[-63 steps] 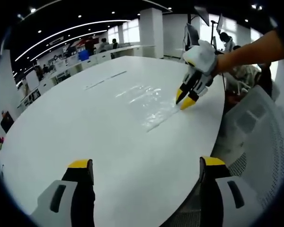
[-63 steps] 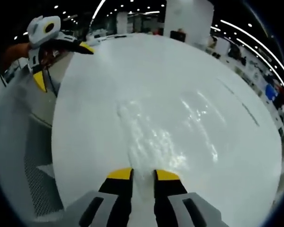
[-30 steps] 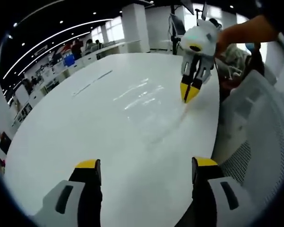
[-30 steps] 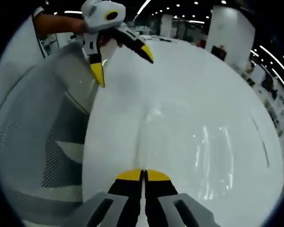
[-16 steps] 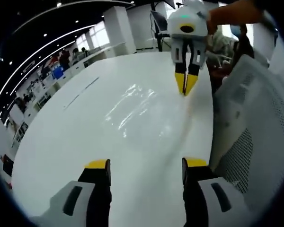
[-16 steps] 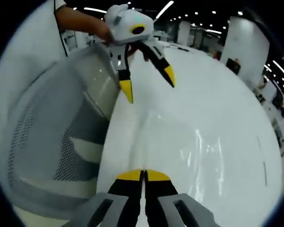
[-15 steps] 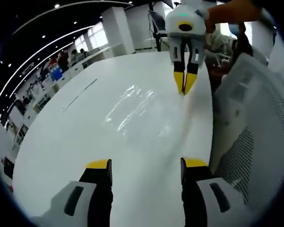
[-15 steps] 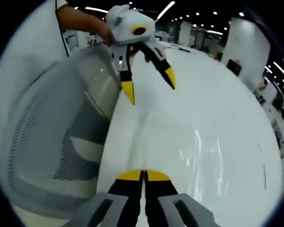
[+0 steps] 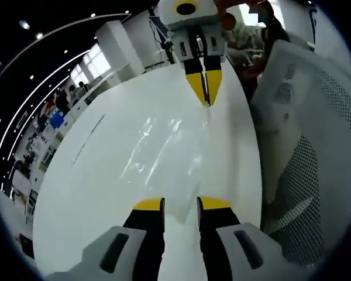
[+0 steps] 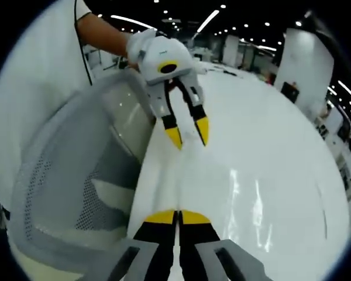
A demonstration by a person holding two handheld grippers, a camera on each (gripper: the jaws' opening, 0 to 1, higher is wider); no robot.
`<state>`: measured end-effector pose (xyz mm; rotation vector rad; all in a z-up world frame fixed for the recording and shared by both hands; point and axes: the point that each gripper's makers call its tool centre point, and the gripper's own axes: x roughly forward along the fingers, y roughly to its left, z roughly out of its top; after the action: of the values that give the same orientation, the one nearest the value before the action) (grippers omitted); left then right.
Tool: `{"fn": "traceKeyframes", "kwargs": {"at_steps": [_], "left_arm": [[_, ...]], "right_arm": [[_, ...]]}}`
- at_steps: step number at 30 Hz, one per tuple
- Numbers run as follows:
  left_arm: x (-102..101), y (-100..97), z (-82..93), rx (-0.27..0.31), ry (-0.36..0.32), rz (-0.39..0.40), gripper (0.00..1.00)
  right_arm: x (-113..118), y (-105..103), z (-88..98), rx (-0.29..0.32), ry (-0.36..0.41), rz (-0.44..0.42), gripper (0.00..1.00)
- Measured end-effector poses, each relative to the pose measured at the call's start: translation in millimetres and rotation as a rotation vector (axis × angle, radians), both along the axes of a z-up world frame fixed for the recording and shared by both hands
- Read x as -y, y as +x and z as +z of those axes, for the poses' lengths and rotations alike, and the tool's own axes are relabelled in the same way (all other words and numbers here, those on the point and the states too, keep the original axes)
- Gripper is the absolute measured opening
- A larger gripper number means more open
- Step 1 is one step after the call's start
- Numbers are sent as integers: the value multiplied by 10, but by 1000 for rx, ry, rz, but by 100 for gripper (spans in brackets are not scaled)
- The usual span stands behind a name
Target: Open the resealable bag by pulling the two sides of the seal apart until the entire bag opening is separated and visibly accessible.
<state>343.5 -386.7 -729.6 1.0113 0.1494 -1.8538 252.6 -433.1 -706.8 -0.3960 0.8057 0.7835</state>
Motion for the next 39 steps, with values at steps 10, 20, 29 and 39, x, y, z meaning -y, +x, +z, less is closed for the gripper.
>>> {"fn": "traceKeyframes", "kwargs": {"at_steps": [10,20,29,39], "left_arm": [[24,-96,52,-9,-10,-51,0],[36,-152,84,-31,23,-59,0],[77,-187,134,-37,33,-69,0],[82,-224,163,-50,44,-66,0]], "right_arm": [[77,-15,26,-1,20,-39,0],[75,81,74,10,77,-130,6],[-239,345,207,96,138,-130,8],[-461,509,212,157,150,-108,8]]}}
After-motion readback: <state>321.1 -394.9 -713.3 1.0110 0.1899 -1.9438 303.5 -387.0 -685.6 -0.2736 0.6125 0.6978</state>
